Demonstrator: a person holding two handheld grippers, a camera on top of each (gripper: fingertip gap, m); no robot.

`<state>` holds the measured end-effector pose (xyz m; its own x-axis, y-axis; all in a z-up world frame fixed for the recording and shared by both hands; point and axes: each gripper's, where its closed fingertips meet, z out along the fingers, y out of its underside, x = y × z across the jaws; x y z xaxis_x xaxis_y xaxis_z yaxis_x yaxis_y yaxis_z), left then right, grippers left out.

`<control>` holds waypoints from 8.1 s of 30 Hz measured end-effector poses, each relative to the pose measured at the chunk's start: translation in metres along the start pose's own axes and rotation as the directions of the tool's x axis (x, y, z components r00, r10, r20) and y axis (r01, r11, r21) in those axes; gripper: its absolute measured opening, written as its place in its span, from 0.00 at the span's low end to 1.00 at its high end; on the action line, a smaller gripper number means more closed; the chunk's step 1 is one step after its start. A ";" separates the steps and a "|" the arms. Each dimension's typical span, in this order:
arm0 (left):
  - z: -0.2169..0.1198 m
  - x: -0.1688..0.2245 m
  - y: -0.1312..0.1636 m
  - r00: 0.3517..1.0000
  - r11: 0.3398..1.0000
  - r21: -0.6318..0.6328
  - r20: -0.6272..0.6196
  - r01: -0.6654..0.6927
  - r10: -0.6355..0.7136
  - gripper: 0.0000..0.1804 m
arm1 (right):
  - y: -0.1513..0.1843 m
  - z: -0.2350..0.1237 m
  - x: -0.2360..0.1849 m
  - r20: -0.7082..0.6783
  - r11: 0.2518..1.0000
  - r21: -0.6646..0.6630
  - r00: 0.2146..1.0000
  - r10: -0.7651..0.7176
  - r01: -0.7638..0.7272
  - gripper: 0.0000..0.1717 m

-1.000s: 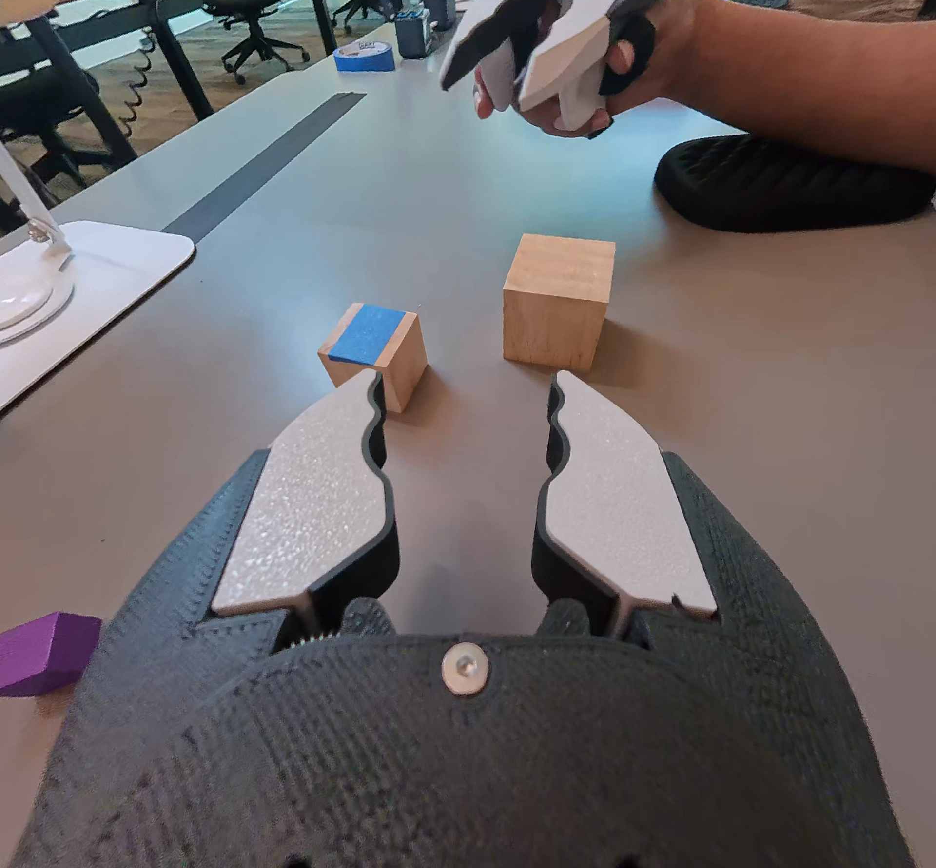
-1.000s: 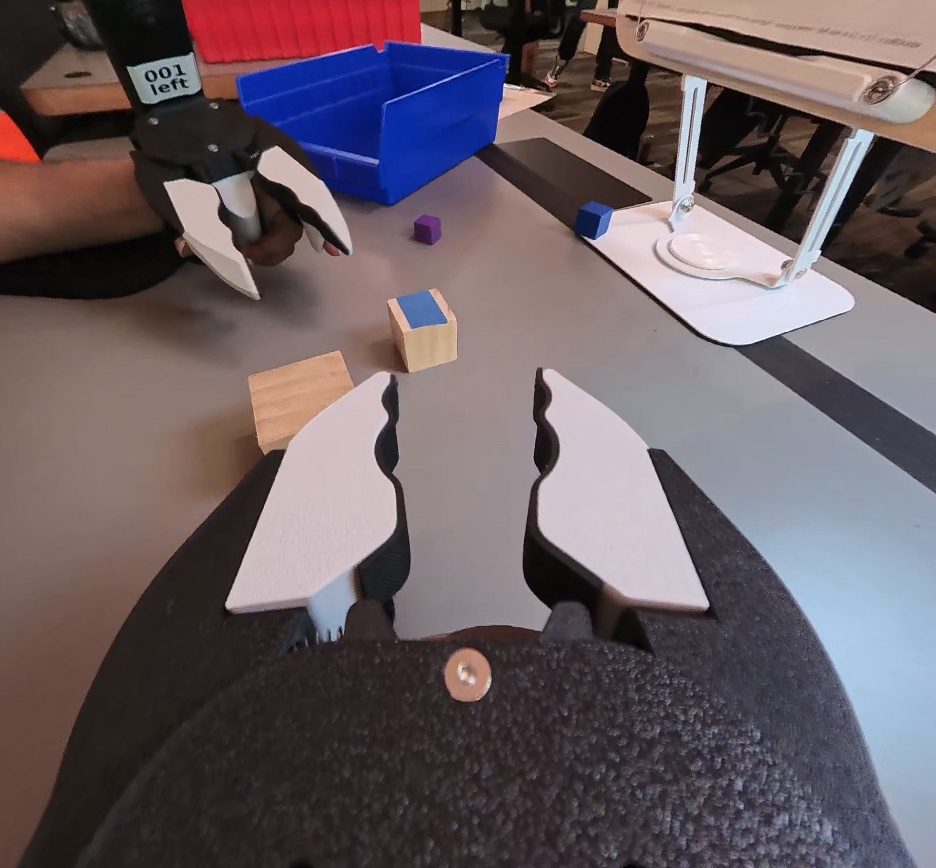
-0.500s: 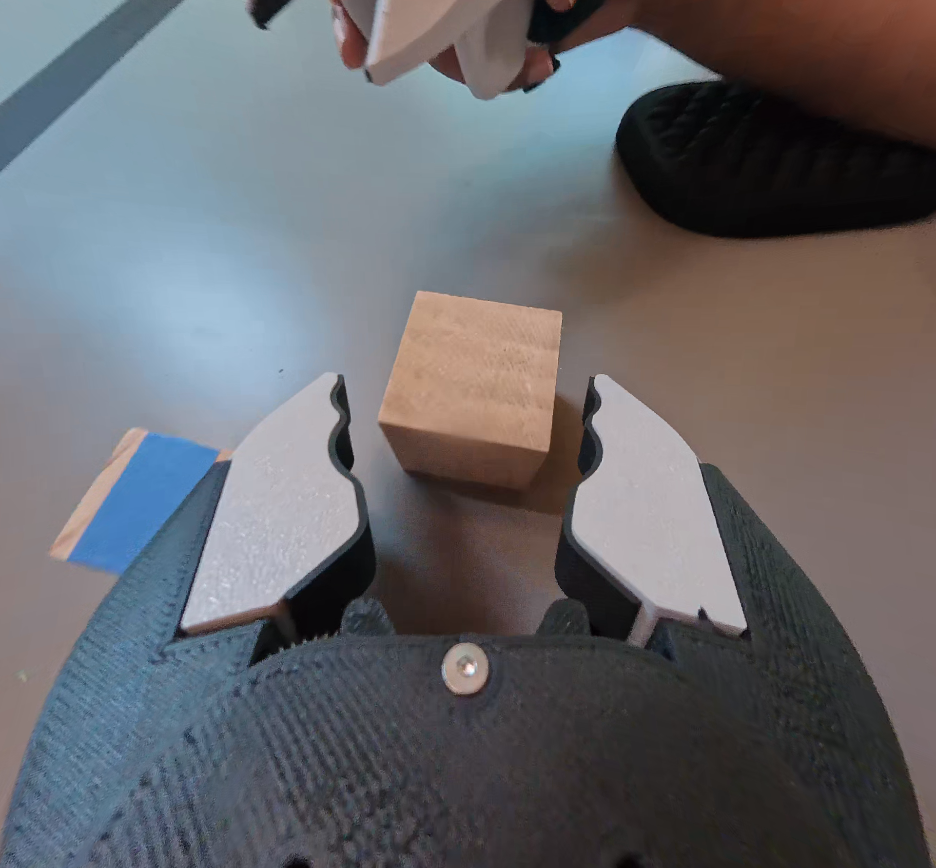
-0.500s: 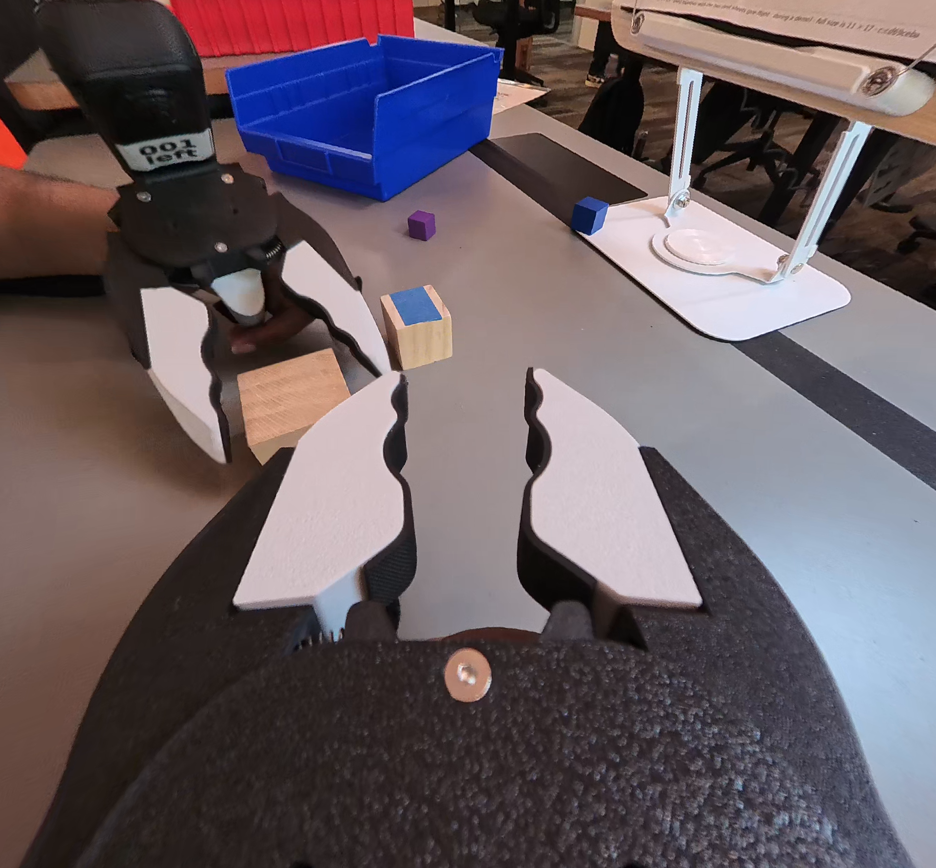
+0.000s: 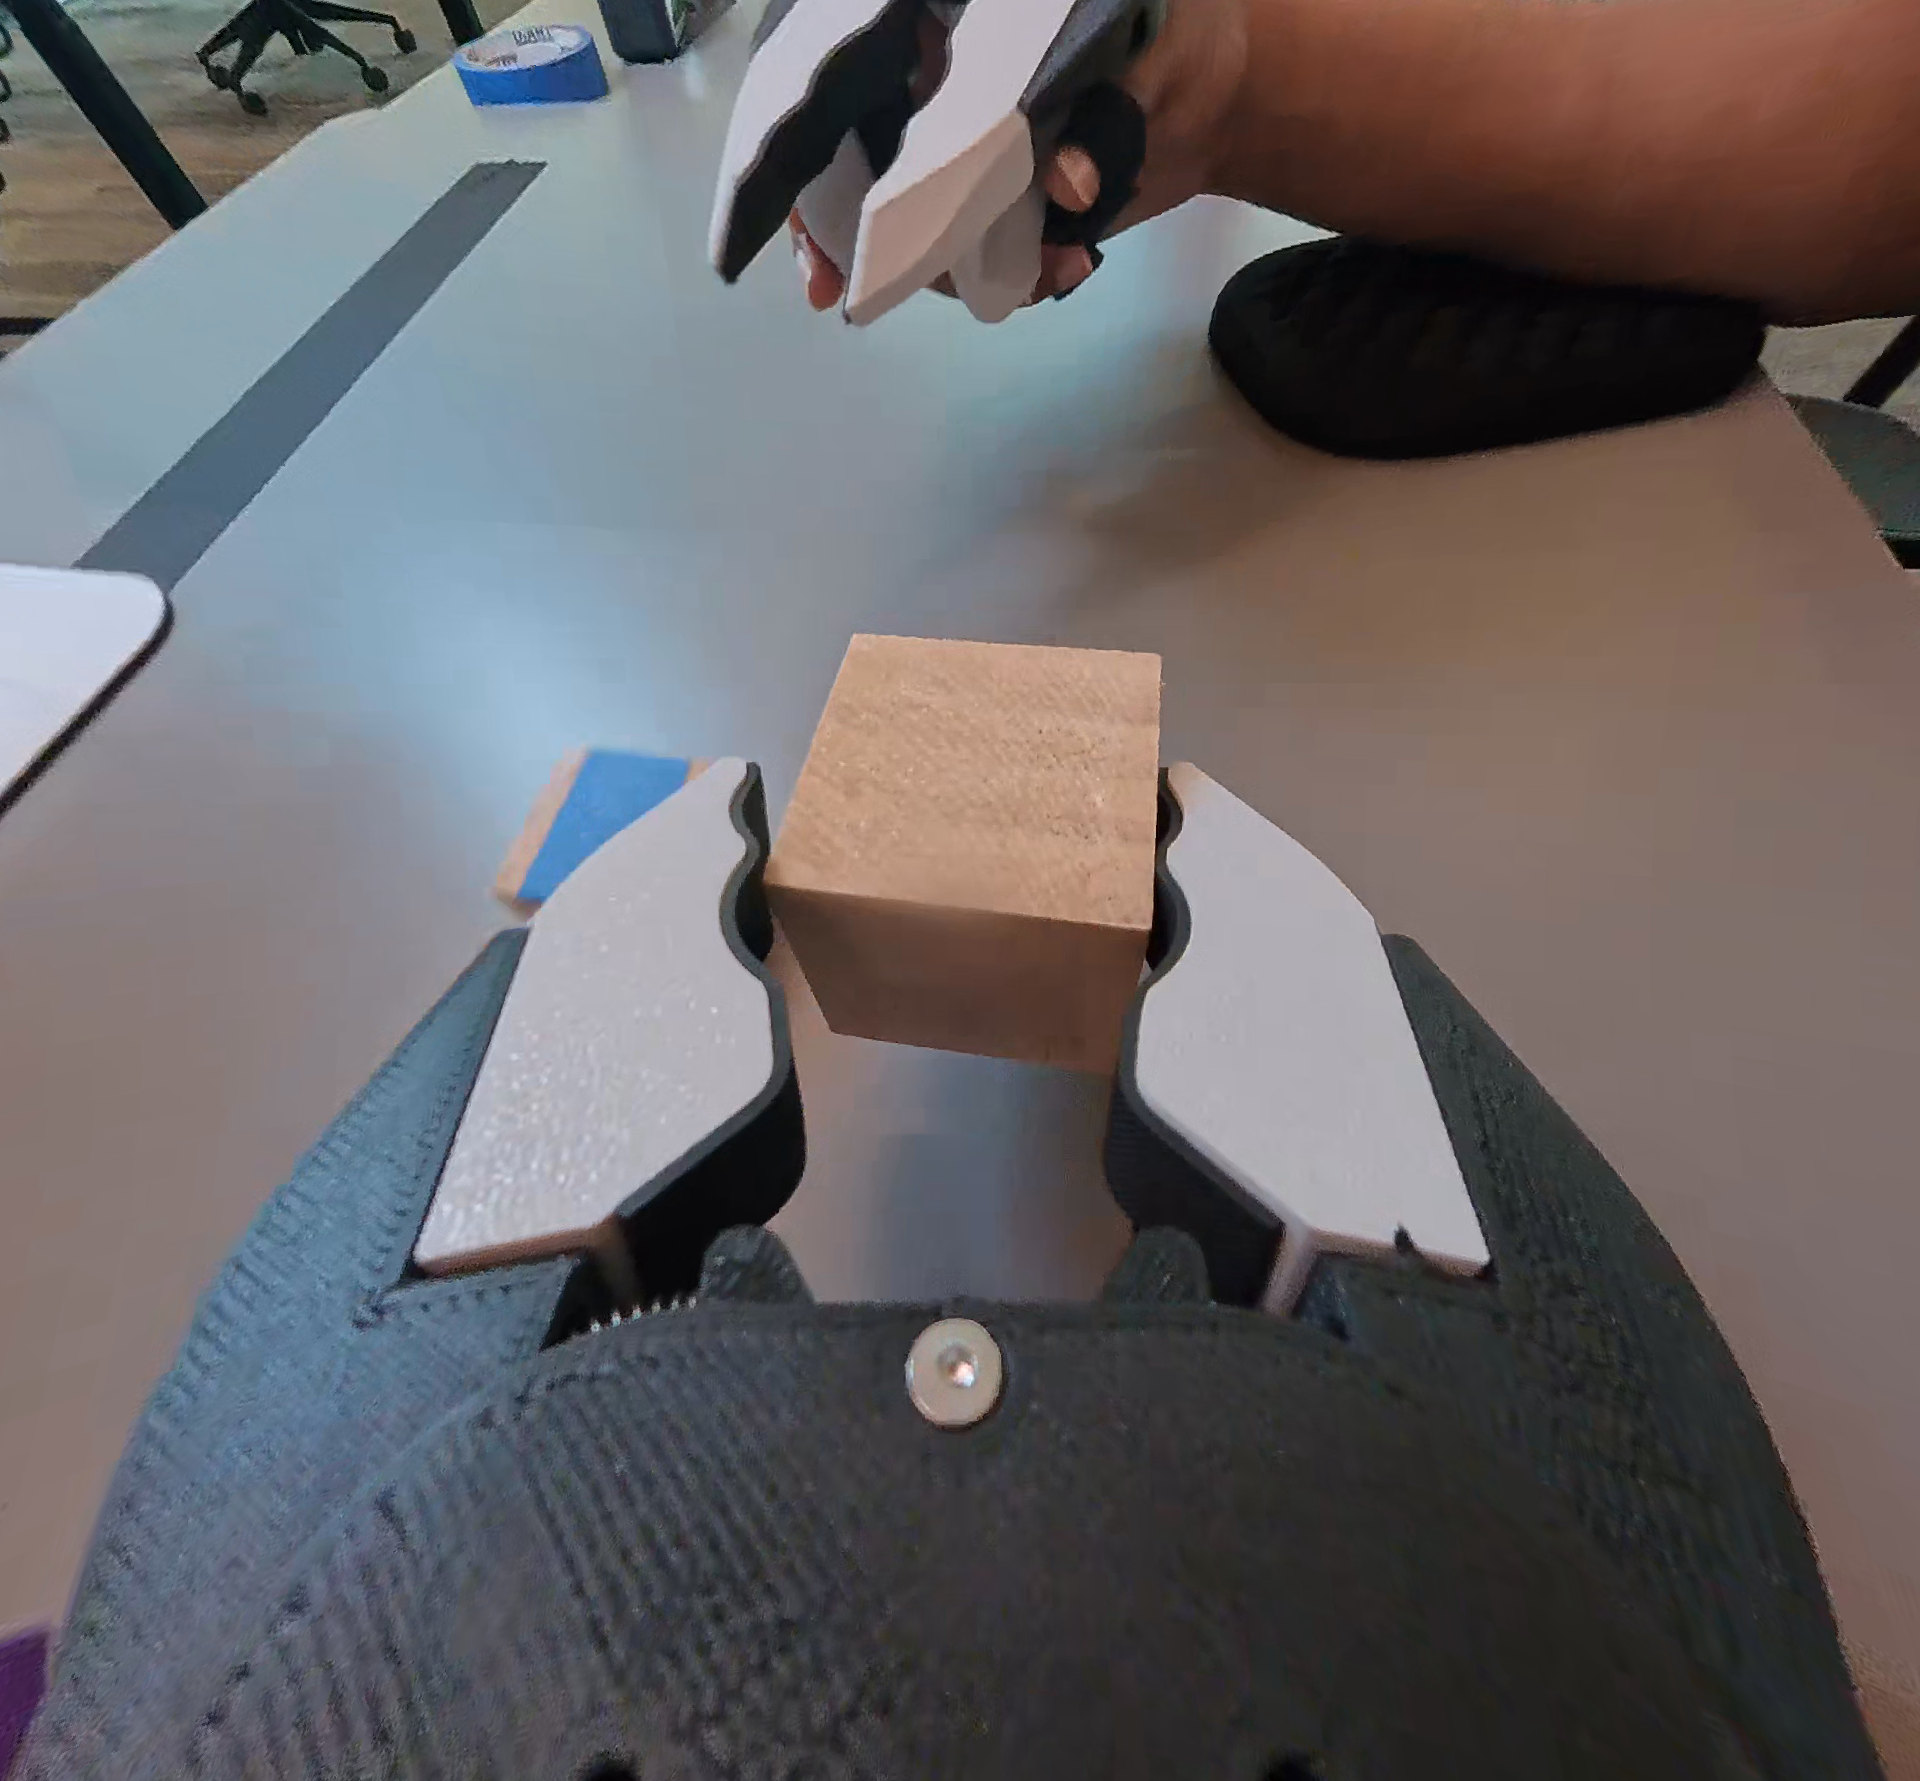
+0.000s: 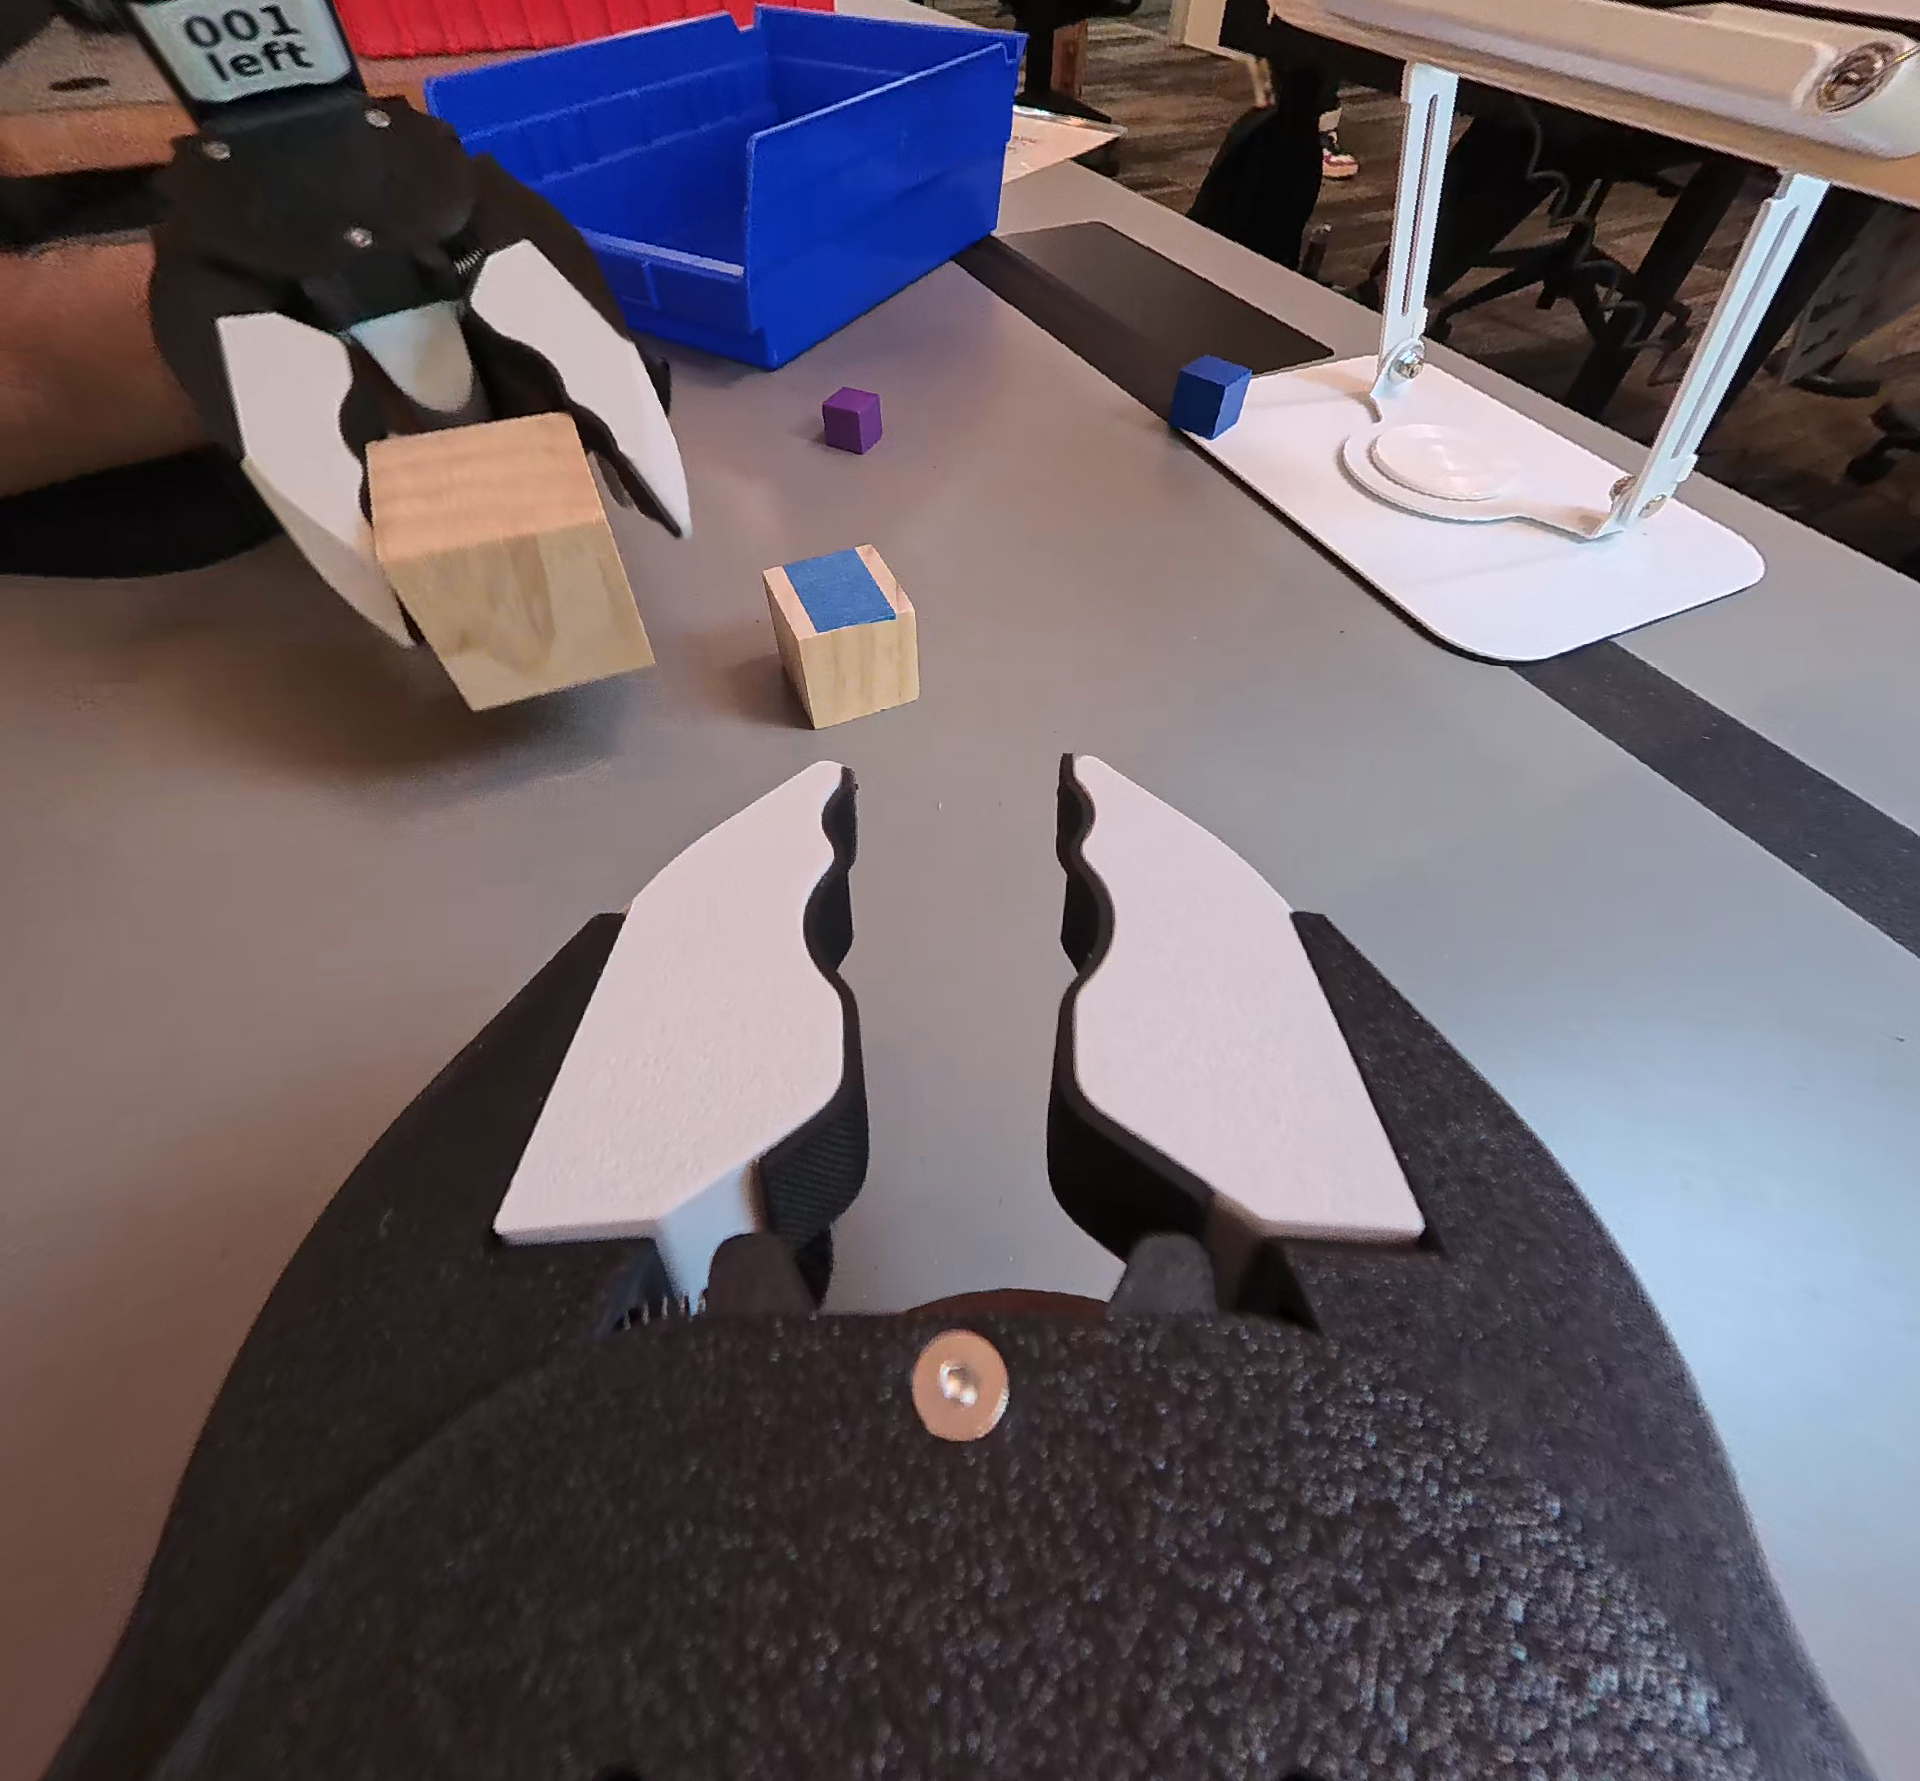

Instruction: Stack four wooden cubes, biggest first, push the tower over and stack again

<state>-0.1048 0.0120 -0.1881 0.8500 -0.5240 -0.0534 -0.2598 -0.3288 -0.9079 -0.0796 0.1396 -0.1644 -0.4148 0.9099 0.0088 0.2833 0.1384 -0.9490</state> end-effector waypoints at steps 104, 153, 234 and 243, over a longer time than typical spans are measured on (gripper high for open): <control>-0.034 -0.003 0.009 0.997 0.876 -0.478 -0.077 -0.063 0.030 0.25 | 0.004 -0.018 -0.010 0.078 0.997 -0.057 0.996 -0.046 0.051 0.36; -0.029 -0.005 0.011 0.995 0.935 -0.344 -0.084 -0.083 0.058 0.25 | 0.002 -0.018 -0.008 0.068 0.998 -0.045 0.997 -0.037 0.040 0.30; -0.020 -0.314 0.095 0.565 0.817 -0.066 0.754 0.572 -0.335 0.35 | 0.005 -0.024 -0.004 0.064 0.997 -0.057 0.997 -0.054 0.058 0.29; -0.005 -0.313 0.084 0.652 0.856 -0.101 0.694 0.508 -0.305 0.38 | 0.005 -0.023 -0.007 0.068 0.996 -0.063 0.996 -0.062 0.066 0.29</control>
<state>-0.3953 0.1443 -0.2453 0.9514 0.3044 -0.0465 0.1632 -0.6266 -0.7621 -0.0552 0.1431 -0.1624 -0.4896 0.8707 0.0461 0.3091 0.2228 -0.9246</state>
